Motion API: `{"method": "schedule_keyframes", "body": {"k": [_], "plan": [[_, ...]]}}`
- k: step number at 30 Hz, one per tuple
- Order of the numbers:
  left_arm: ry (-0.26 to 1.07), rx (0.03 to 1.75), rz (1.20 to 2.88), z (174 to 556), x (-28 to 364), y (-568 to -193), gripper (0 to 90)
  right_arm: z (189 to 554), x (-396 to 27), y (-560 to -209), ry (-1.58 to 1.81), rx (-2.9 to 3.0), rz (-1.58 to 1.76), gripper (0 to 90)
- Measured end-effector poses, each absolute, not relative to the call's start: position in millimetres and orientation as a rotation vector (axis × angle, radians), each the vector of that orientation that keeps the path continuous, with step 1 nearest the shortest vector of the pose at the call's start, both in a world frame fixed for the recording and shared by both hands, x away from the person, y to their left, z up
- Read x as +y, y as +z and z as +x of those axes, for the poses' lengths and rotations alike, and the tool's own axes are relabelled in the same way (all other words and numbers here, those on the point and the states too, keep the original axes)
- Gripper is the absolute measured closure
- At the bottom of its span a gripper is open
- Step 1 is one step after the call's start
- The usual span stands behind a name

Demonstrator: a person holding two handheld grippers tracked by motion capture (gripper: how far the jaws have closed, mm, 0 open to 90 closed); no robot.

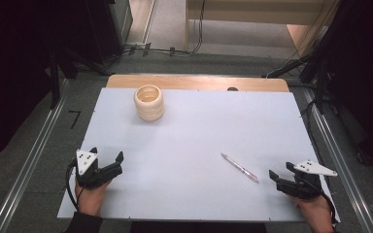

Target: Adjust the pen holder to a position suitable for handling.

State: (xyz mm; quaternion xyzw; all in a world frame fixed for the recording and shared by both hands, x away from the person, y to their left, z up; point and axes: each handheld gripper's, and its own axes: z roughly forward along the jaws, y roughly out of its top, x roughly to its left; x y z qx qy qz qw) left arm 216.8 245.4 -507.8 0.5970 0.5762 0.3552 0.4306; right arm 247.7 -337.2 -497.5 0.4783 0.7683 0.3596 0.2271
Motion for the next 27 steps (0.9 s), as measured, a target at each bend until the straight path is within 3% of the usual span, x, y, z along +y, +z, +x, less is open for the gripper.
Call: {"method": "schedule_keyframes", "body": {"k": [27], "plan": [[0.887,1.432,1.496,217.1,245.1,-508.0,9.1,247.6,-334.8,-497.0,0.987,2.124,1.302,25.0]]}}
